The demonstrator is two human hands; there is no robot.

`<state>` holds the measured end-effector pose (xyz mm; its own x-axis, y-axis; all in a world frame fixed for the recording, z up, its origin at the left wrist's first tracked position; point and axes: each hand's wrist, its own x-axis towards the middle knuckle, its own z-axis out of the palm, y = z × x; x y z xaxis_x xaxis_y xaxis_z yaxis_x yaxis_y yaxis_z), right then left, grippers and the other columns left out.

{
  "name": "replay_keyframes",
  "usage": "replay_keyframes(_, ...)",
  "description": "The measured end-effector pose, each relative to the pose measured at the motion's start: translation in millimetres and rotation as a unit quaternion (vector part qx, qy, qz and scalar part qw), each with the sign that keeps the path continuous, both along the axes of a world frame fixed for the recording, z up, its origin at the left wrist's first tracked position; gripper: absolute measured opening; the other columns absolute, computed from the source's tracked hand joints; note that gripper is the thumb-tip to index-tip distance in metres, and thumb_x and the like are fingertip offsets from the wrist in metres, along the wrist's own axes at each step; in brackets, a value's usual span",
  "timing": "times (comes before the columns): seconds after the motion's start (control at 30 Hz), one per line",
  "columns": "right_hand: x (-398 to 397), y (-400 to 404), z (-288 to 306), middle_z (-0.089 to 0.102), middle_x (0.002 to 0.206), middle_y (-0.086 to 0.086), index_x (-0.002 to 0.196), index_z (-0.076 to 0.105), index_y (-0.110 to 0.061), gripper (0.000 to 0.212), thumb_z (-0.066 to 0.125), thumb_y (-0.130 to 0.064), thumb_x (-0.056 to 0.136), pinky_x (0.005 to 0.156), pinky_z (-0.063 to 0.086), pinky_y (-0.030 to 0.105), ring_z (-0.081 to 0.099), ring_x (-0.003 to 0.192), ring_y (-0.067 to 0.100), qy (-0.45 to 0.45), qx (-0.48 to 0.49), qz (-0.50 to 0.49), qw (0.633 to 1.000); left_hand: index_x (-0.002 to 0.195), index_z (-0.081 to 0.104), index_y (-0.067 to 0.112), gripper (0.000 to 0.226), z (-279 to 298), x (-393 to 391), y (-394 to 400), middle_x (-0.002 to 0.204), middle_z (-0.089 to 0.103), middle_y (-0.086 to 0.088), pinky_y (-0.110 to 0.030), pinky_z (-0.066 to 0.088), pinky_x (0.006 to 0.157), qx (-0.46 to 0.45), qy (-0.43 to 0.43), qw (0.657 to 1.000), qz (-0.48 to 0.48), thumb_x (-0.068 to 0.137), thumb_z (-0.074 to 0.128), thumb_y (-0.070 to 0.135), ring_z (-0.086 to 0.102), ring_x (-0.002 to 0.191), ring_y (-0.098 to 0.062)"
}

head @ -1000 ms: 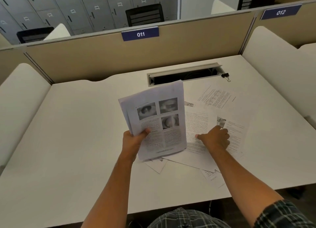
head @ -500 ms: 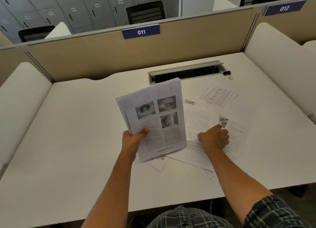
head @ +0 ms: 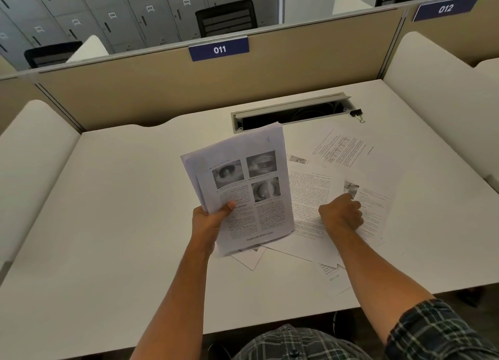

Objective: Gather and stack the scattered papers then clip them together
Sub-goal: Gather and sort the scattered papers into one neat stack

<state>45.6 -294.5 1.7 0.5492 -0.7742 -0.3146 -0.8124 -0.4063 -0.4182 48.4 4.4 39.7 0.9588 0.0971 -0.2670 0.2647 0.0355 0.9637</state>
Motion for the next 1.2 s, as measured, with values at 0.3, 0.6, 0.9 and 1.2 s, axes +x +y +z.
replay_keyframes(0.3,7.7,0.4,4.9,0.068,0.119,0.018,0.121,0.059,-0.005,0.041,0.076,-0.019,0.086,0.095,0.052,0.047,0.065,0.111,0.038,0.001,0.033,-0.001,0.999,0.098,0.074,0.026,0.039,-2.9,0.8,0.6,0.089,0.079,0.014,-0.034,0.059,0.068,-0.004,0.001,1.0,0.008,0.063,0.087,0.038,0.073,0.09,-0.023)
replay_keyframes(0.6,4.4,15.7,-1.1,0.047,0.143,0.023,0.143,0.042,-0.003,0.088,0.079,-0.054,0.082,0.103,0.044,0.05,0.048,0.129,0.038,0.027,-0.07,-0.006,0.997,0.101,0.074,0.026,0.039,-4.4,5.6,0.8,0.091,0.079,0.018,-0.023,0.06,0.06,0.006,-0.013,1.0,-0.007,0.066,0.086,0.039,0.076,0.078,-0.012)
replay_keyframes(0.9,16.9,10.1,3.8,0.055,0.135,0.026,0.141,0.045,0.001,0.069,0.079,-0.019,0.084,0.102,0.05,0.049,0.056,0.12,0.042,0.016,-0.024,-0.019,0.999,0.099,0.072,0.026,0.041,-4.3,9.9,0.6,0.088,0.078,0.019,-0.019,0.057,0.054,0.003,-0.001,1.0,-0.002,0.065,0.086,0.042,0.076,0.072,-0.012)
replay_keyframes(1.2,21.8,3.9,0.5,0.069,0.12,0.016,0.13,0.056,-0.005,0.051,0.076,-0.021,0.086,0.095,0.053,0.046,0.065,0.108,0.036,-0.044,0.097,-0.042,0.993,0.098,0.07,0.025,0.038,-1.7,13.6,-0.8,0.085,0.078,0.02,-0.017,0.056,0.051,-0.007,0.0,1.0,-0.011,0.066,0.086,0.039,0.076,0.073,-0.007)
